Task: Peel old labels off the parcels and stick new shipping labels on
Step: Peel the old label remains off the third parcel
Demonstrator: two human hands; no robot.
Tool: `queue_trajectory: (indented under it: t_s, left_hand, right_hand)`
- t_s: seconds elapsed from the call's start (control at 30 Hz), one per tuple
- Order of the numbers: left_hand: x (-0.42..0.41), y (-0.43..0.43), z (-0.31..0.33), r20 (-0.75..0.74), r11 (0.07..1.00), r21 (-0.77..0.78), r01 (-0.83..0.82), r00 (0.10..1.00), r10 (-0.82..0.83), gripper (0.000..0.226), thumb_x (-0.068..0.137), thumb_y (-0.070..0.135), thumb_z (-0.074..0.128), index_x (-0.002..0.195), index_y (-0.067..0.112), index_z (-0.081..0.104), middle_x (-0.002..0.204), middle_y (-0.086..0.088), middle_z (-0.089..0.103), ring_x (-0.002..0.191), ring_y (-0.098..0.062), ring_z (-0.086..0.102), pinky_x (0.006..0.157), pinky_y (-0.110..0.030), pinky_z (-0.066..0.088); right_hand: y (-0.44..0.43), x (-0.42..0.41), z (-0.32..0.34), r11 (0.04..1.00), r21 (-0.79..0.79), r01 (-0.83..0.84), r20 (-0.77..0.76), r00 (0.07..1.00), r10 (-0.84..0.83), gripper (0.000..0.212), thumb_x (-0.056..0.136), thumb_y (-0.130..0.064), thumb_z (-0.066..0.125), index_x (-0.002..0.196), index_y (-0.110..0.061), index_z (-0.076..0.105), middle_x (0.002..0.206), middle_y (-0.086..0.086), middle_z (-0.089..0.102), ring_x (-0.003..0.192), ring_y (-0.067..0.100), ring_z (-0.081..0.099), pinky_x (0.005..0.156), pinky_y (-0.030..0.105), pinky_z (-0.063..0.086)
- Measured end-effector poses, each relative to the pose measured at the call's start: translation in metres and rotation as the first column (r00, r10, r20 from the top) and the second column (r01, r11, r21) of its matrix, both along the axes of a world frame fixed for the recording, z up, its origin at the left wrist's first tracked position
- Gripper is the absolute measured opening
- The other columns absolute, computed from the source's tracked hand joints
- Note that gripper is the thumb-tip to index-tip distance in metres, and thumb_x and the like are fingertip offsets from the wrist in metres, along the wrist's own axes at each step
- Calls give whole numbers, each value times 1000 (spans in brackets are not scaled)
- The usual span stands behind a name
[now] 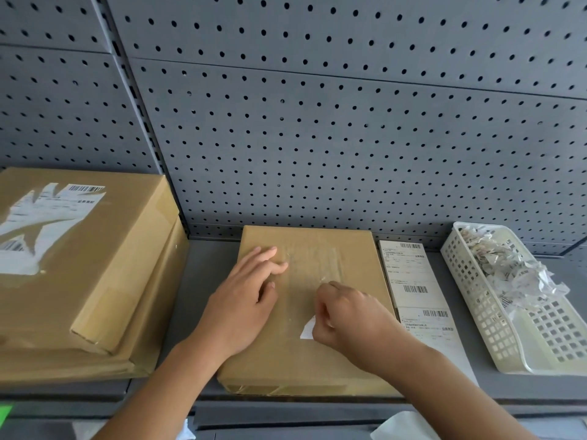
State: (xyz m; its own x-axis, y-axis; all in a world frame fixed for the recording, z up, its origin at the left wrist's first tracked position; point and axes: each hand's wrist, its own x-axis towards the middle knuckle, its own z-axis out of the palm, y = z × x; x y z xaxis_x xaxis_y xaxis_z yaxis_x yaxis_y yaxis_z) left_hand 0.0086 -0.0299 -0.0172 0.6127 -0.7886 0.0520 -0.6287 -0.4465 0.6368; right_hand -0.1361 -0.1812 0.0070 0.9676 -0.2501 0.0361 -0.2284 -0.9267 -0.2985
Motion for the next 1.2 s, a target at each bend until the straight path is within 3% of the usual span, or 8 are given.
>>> queue_trajectory:
  t_s: [0.17,0.4,0.5,0.6,0.73,0.9,1.03,1.2]
  left_hand:
    - [0,-1,-1,-6,1000,-5,-5,1000,5,36,106,26,40,135,44,51,155,39,19,144,20,-3,114,-33,27]
    - [0,0,-2,4,1000,-8,2,1000,-2,37,106,25,40,136,44,51,156,37,19,144,20,-3,114,-31,26]
    - [0,-1,-2,5,1000,-11,2,1000,-2,37,106,25,40,136,43,51,157,36,20,145,19,-2,114,-31,27]
    - [0,0,-2,5,1000,-9,0,1000,0,37,106,25,40,136,44,51,157,36,20,144,20,-3,113,-31,27]
    - [0,0,-3,13,1000,-13,-2,1000,3,35,106,27,40,135,43,52,157,36,21,144,19,-2,113,-31,28]
    - [0,1,-3,16,1000,-16,-3,1000,3,35,106,26,41,135,42,52,156,36,22,144,20,-1,113,-30,28]
    - [1,1,-3,18,1000,-26,1,1000,0,35,106,26,42,135,41,53,157,35,23,145,19,0,114,-29,25]
    - [1,0,-3,16,1000,-17,1,1000,-1,36,106,27,41,136,43,52,157,35,22,145,19,-1,115,-31,26]
  right_hand:
    - [-7,-15,5,980,200,0,91,996,-18,4,90,-19,59,88,-22,56,78,-13,50,65,12,48,60,23,43]
    - [5,-7,-9,998,-55,-5,115,993,11,7,82,-15,53,75,-16,57,70,-4,56,54,17,54,47,23,40]
    - [5,-6,-6,996,-88,-21,70,997,27,8,90,-14,51,84,-16,56,79,-2,58,67,19,58,60,27,46]
    - [-2,-13,-1,998,35,-52,69,996,50,13,100,-23,42,97,-17,53,95,-4,57,82,15,54,69,19,30]
    - [-4,-23,6,966,252,-49,110,994,22,7,100,-20,50,97,-22,56,92,-16,55,77,2,50,69,11,36]
    - [-5,-27,4,946,323,-24,135,991,-21,16,94,-23,63,109,-28,59,93,-17,51,79,10,54,70,18,44]
    - [-5,-28,0,942,330,-55,134,991,12,7,95,-19,64,97,-23,69,98,-21,51,85,4,57,75,11,43]
    - [-12,-40,4,875,482,-45,151,988,-32,14,96,-12,61,91,-25,64,99,-12,57,90,14,57,78,17,43]
